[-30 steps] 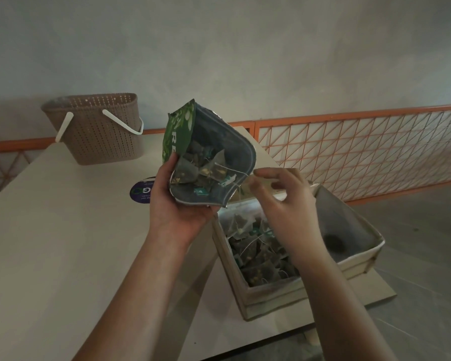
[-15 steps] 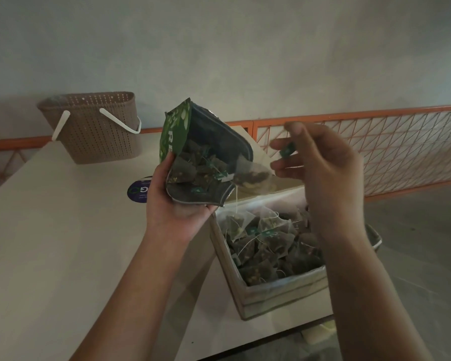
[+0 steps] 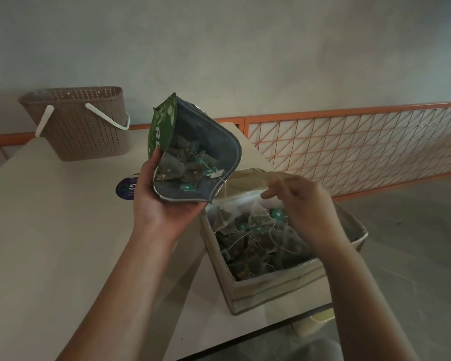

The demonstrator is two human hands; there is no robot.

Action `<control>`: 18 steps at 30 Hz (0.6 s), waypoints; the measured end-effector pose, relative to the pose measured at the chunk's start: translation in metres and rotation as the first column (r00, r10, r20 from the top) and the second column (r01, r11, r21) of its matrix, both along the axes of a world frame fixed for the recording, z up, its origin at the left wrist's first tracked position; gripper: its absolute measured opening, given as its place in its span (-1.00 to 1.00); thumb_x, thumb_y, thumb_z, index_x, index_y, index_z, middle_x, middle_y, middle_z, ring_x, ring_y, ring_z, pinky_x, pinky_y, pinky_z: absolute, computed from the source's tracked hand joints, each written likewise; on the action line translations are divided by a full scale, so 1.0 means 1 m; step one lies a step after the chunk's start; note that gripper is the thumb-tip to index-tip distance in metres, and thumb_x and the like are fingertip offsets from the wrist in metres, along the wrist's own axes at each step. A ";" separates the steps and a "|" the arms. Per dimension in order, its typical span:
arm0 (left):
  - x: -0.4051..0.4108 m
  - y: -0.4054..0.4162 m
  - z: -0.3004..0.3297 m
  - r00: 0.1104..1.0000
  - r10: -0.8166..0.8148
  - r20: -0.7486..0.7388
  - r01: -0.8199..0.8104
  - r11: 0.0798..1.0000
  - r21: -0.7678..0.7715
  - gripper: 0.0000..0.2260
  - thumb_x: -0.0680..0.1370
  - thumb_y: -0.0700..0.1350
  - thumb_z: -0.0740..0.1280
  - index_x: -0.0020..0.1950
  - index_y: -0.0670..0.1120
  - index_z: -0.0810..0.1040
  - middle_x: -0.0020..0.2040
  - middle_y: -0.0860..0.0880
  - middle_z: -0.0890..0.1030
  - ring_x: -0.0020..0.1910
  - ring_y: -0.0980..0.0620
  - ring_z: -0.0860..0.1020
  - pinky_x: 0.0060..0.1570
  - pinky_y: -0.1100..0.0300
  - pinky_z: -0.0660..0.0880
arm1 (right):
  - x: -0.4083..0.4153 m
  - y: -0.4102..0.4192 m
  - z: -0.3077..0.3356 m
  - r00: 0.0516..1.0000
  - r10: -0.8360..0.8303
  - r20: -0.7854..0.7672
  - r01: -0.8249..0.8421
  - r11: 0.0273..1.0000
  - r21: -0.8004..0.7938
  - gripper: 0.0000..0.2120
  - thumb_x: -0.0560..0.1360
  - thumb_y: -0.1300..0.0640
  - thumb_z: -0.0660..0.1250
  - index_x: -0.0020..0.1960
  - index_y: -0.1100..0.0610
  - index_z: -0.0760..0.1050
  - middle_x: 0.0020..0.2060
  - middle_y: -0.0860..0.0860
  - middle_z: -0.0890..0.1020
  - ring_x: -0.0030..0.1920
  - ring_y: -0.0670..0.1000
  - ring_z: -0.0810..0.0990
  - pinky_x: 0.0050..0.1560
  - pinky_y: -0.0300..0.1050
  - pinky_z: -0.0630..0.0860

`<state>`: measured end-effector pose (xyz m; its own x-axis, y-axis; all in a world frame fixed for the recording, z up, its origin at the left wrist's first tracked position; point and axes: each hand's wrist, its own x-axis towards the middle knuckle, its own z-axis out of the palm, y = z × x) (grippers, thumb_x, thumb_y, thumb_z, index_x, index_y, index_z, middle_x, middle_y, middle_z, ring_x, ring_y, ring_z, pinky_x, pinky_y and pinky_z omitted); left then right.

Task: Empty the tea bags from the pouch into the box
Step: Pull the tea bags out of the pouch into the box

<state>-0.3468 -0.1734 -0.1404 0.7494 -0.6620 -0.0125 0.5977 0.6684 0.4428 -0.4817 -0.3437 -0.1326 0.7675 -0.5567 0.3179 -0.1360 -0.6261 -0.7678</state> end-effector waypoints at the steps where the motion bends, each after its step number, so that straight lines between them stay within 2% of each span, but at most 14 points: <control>1: -0.001 0.000 0.000 1.000 0.003 0.000 -0.003 1.000 0.001 -0.56 0.61 0.17 0.25 0.32 -0.09 0.62 0.30 -0.23 0.62 0.17 -0.26 0.65 0.07 -0.12 0.62 | 0.003 -0.001 -0.006 0.996 0.025 -0.084 -0.029 0.998 -0.052 -0.82 0.59 0.00 0.27 0.00 -0.01 0.64 -0.07 -0.17 0.64 -0.20 -0.26 0.56 -0.27 -0.48 0.44; 3: -0.001 -0.001 0.000 1.000 0.008 -0.004 -0.008 1.000 0.009 -0.55 0.61 0.17 0.25 0.34 -0.08 0.60 0.30 -0.23 0.62 0.17 -0.26 0.65 0.13 -0.13 0.60 | 0.006 -0.003 -0.015 0.939 0.137 -0.315 -0.176 0.979 -0.099 -0.85 0.53 0.02 0.36 0.09 -0.09 0.61 0.04 -0.17 0.61 -0.09 -0.23 0.56 -0.15 -0.39 0.50; 5: 0.000 0.000 0.000 1.000 0.011 -0.019 -0.010 1.000 0.015 -0.53 0.60 0.18 0.26 0.38 -0.07 0.58 0.32 -0.23 0.61 0.22 -0.26 0.62 0.22 -0.15 0.56 | 0.007 -0.005 -0.021 0.832 0.233 -0.503 -0.305 0.950 -0.063 -0.84 0.50 0.02 0.39 0.07 -0.12 0.62 0.03 -0.18 0.61 -0.04 -0.19 0.56 0.06 -0.16 0.56; 6: 0.000 0.000 0.000 1.000 0.009 -0.025 -0.008 1.000 0.014 -0.53 0.60 0.19 0.27 0.39 -0.07 0.57 0.32 -0.23 0.60 0.24 -0.26 0.61 0.25 -0.14 0.54 | 0.007 -0.004 -0.021 0.799 0.208 -0.565 -0.310 0.947 -0.089 -0.85 0.51 0.03 0.38 0.06 -0.12 0.62 0.01 -0.17 0.62 -0.03 -0.16 0.57 0.12 -0.09 0.54; 8: -0.001 0.000 0.000 1.000 0.011 -0.029 -0.010 1.000 0.016 -0.53 0.60 0.19 0.26 0.39 -0.07 0.57 0.32 -0.23 0.60 0.24 -0.26 0.61 0.28 -0.13 0.53 | 0.005 0.001 -0.015 0.788 0.024 -0.616 -0.238 0.934 -0.267 -0.85 0.55 0.03 0.31 0.08 -0.05 0.61 0.08 -0.09 0.60 0.07 -0.05 0.55 0.18 -0.05 0.47; 10: -0.001 0.000 0.001 0.999 0.023 -0.029 -0.022 1.000 0.022 -0.53 0.61 0.18 0.26 0.38 -0.07 0.57 0.31 -0.23 0.61 0.24 -0.25 0.61 0.28 -0.12 0.53 | 0.004 0.009 -0.005 0.790 -0.180 -0.586 -0.144 0.875 -0.462 -0.77 0.58 0.01 0.22 0.18 0.00 0.55 0.22 0.01 0.48 0.26 0.08 0.41 0.27 0.03 0.34; 11: -0.001 0.000 0.001 0.999 0.029 -0.024 -0.029 0.999 0.024 -0.54 0.61 0.18 0.25 0.37 -0.07 0.58 0.31 -0.22 0.62 0.25 -0.24 0.61 0.29 -0.11 0.52 | 0.006 0.014 -0.001 0.818 -0.198 -0.540 -0.114 0.865 -0.489 -0.76 0.59 0.01 0.19 0.20 -0.02 0.53 0.26 0.01 0.44 0.32 0.10 0.34 0.30 0.06 0.29; 12: -0.001 0.000 0.001 0.999 0.034 -0.020 -0.034 0.999 0.027 -0.56 0.62 0.17 0.25 0.36 -0.07 0.59 0.31 -0.21 0.62 0.26 -0.23 0.60 0.31 -0.11 0.51 | 0.008 0.021 0.004 0.878 -0.160 -0.450 -0.079 0.881 -0.467 -0.77 0.60 0.01 0.19 0.20 -0.04 0.52 0.27 -0.02 0.43 0.34 0.08 0.32 0.31 0.05 0.26; 14: 0.000 0.000 0.001 0.999 0.040 -0.014 -0.039 0.999 0.037 -0.56 0.62 0.16 0.24 0.36 -0.07 0.59 0.32 -0.20 0.62 0.29 -0.22 0.59 0.36 -0.12 0.46 | 0.014 0.033 0.010 0.987 0.002 -0.162 -0.048 0.958 -0.281 -0.82 0.59 0.03 0.22 0.16 -0.03 0.51 0.16 -0.13 0.52 0.23 -0.05 0.44 0.24 -0.07 0.35; 16: 0.001 0.001 0.001 1.000 0.031 0.004 -0.031 0.998 0.053 -0.54 0.63 0.17 0.23 0.40 -0.07 0.56 0.35 -0.19 0.60 0.32 -0.22 0.57 0.34 -0.11 0.49 | 0.021 0.046 0.014 0.990 0.133 0.056 -0.135 0.990 0.041 -0.85 0.57 0.00 0.30 0.09 0.03 0.48 -0.05 -0.18 0.61 -0.02 -0.23 0.55 0.02 -0.24 0.48; 18: 0.002 0.002 0.002 1.000 0.014 0.012 -0.015 0.998 0.064 -0.51 0.63 0.18 0.22 0.44 -0.07 0.53 0.37 -0.19 0.58 0.32 -0.21 0.57 0.19 -0.06 0.59 | 0.027 0.056 0.015 0.968 0.224 0.110 -0.247 0.927 0.282 -0.72 0.50 -0.06 0.40 0.07 0.06 0.41 -0.13 -0.12 0.67 -0.14 -0.26 0.61 -0.11 -0.30 0.52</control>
